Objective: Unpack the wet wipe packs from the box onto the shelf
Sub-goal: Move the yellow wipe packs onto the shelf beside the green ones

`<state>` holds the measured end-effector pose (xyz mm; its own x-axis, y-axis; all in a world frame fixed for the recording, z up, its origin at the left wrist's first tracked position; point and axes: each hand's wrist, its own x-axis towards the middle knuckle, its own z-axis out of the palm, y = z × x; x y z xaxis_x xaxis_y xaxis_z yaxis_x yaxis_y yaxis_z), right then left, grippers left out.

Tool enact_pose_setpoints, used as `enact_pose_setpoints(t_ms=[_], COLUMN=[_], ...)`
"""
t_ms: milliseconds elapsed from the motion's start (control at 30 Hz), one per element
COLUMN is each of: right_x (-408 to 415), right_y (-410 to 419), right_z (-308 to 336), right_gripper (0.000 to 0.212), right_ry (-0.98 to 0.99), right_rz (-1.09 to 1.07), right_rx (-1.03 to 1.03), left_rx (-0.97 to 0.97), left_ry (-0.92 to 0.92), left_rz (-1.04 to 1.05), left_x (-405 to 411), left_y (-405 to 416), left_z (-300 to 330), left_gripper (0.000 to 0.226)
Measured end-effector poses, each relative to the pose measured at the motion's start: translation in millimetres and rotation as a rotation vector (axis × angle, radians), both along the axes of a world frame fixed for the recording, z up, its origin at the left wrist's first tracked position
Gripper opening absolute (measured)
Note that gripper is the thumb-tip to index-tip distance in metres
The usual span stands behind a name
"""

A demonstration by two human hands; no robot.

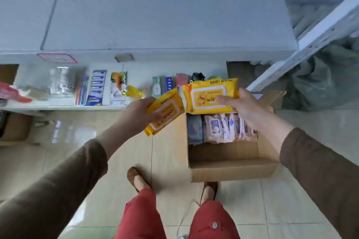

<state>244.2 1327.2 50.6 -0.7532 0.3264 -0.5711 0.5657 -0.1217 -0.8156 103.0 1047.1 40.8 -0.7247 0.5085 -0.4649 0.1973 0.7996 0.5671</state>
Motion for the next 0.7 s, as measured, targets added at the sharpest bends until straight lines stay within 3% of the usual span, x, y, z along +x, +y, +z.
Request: enact_pose_setpoints(t_ms=[133, 233, 567, 700], right_x=[-72, -126, -293, -369], right_y=[-63, -106, -171, -181], right_z=[64, 93, 120, 117], right_gripper=[0.054, 0.061, 0.05, 0.037], right_ry=[0.092, 0.152, 0.283, 0.343], right_rz=[0.012, 0.025, 0.037, 0.066], right_rx=[0.034, 0.017, 0.036, 0.027], left_rx=[0.073, 0.097, 0.041, -0.008], left_ry=[0.068, 0.127, 0.308, 0.369], left_rz=[-0.007, 0.005, -0.024, -0.026], left_x=[-70, -124, -298, -376], left_y=[-60, -101, -179, -193], left_z=[61, 95, 151, 155], left_gripper=[0.02, 0.016, 0.013, 0.015])
